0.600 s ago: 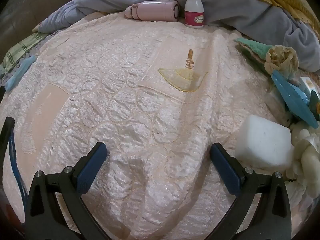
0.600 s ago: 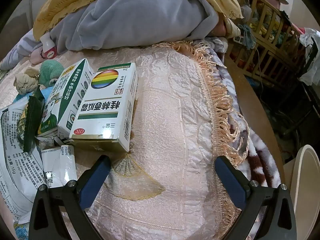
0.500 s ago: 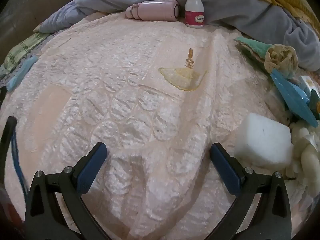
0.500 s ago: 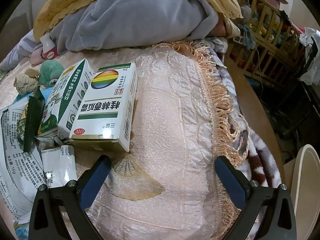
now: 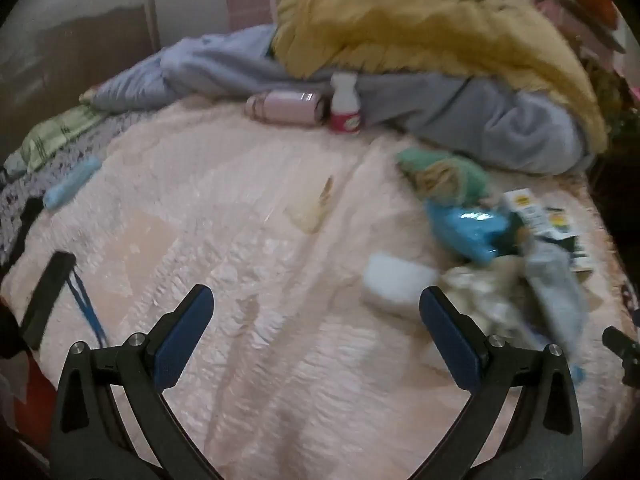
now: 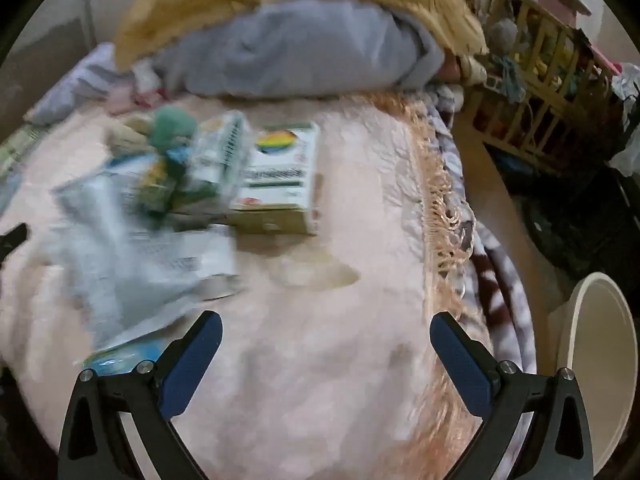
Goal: Collect trash
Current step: 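Move both tools over the pile of trash on the bed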
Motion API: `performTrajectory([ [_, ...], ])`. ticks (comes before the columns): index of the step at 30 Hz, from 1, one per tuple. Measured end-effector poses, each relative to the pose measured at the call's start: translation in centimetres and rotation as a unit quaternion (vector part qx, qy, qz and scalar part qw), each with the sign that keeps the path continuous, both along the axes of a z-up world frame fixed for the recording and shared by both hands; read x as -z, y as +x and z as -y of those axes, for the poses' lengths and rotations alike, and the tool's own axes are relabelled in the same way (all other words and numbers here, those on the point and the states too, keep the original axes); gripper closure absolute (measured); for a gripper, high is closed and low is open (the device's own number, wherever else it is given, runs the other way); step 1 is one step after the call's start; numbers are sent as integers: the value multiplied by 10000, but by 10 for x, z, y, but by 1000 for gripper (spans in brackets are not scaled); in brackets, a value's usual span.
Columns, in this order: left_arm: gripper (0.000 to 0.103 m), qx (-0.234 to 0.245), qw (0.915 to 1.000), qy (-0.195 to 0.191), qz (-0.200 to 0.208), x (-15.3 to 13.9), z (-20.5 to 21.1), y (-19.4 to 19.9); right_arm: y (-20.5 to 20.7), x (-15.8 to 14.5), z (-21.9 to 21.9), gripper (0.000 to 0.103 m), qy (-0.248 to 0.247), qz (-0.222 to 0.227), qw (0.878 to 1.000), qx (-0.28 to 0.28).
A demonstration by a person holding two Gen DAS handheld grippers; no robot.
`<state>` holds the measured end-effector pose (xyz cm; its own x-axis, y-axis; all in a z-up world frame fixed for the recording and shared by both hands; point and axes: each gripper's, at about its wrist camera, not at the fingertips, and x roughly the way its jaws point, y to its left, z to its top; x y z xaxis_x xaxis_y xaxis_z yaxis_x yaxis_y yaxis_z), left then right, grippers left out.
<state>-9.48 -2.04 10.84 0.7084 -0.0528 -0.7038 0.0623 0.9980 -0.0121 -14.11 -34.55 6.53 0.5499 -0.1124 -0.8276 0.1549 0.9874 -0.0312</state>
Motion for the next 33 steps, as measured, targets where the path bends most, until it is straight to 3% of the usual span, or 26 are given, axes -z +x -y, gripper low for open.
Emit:
performTrajectory([
  [8,1,108,9967,131,798,-50,27,-46,-44,-71,-37,0,254,1090,9936,-118],
  [13,1,201,9952,130,947,-58,40,-64,-63,-105,-60,0,115,1596,9869,-181],
  [33,1,124,9916,-72,1282,-80,50,-93,-82,-129,-69,0,2,2051,9786,-187],
])
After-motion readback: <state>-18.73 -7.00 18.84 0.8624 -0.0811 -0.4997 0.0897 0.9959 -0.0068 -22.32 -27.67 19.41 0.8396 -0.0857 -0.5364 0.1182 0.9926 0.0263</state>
